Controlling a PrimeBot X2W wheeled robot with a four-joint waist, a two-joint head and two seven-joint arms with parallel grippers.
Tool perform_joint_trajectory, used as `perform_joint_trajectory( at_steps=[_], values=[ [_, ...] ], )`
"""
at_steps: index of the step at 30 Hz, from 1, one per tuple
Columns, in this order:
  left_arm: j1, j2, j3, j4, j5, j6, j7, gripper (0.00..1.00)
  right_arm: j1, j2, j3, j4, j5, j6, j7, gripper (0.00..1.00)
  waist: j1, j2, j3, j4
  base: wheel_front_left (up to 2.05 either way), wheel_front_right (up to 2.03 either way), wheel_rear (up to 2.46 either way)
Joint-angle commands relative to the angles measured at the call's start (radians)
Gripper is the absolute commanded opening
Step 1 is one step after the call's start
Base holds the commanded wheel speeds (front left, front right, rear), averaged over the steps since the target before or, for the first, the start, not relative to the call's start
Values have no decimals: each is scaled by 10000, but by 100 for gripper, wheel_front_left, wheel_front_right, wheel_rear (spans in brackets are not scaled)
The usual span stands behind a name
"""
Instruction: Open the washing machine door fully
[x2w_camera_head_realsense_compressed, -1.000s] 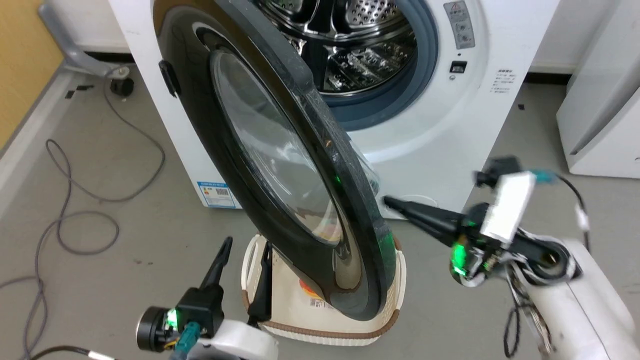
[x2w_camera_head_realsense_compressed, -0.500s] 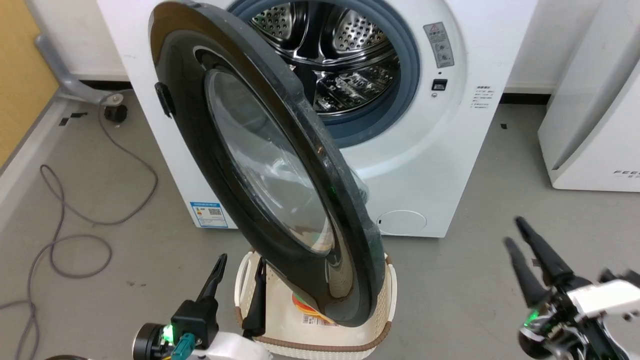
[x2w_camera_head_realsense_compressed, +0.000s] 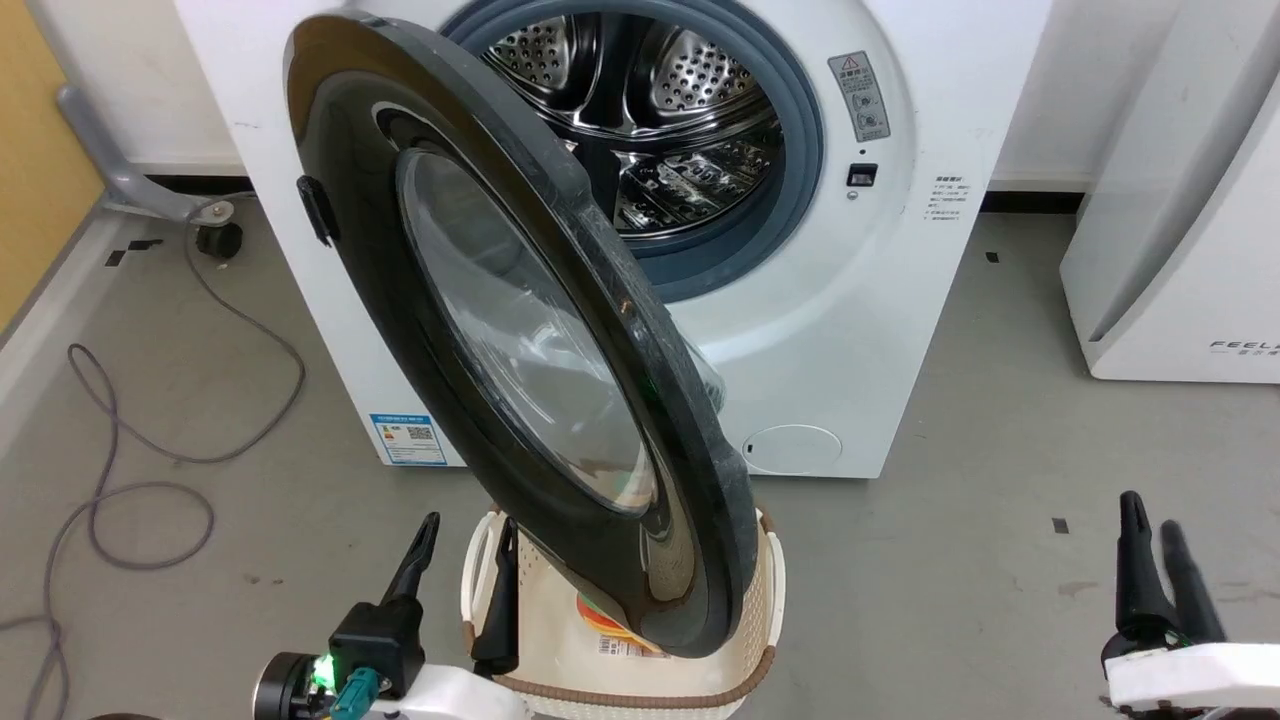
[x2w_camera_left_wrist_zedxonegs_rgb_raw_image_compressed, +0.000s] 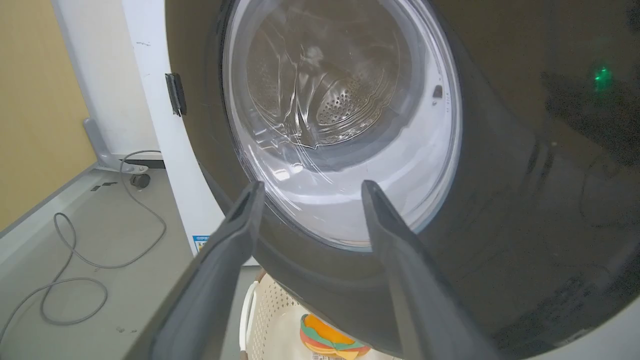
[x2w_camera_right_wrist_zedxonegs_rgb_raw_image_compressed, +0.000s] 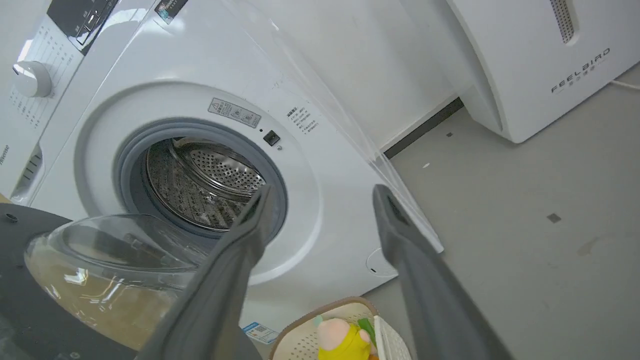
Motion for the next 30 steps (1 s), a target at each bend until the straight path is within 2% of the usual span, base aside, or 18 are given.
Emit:
perform_joint_trajectory(
  at_steps=[1,4,7,10,12,15,18,28,29,30],
  values=[
    [161,18,80,-6,51,-55,-55,100,124,-7,-152,-60,-943,8,-146,100,0,0,-10,-23,0,0,0],
    [178,18,145,-30,65,-43,-55,100,171,264,-701,-526,-3164,8,-228,100,0,0,-25,-62,0,0,0],
    [179,18,181,-55,82,-48,-55,100,347,647,-1215,-1542,-5389,8,-237,100,0,0,-11,-89,0,0,0],
    [173,18,230,-63,109,-57,-55,100,698,883,-1087,-2257,-7093,8,-239,100,0,0,10,-130,0,0,0],
    [171,18,257,-58,127,-65,-55,100,916,958,-853,-2467,-7838,8,-240,100,0,0,19,-161,0,0,0],
    [154,18,266,-49,145,-72,-55,100,1218,998,-519,-2521,-8509,8,-241,100,0,0,29,-186,0,0,0],
    [124,18,272,-33,159,-87,-55,100,1384,1004,-266,-2316,-8679,8,-241,100,0,0,41,-197,0,0,0],
    [91,18,236,73,159,-133,-55,100,1242,1008,247,-1855,-8568,8,-242,100,0,0,31,-183,0,0,0],
    [84,18,229,88,150,-134,-55,78,1241,1008,258,-1828,-8535,8,-242,100,0,0,26,-173,0,0,0],
    [81,18,224,98,136,-133,-55,40,1240,1008,265,-1810,-8455,8,-242,100,0,0,18,-162,0,0,0]
  ],
)
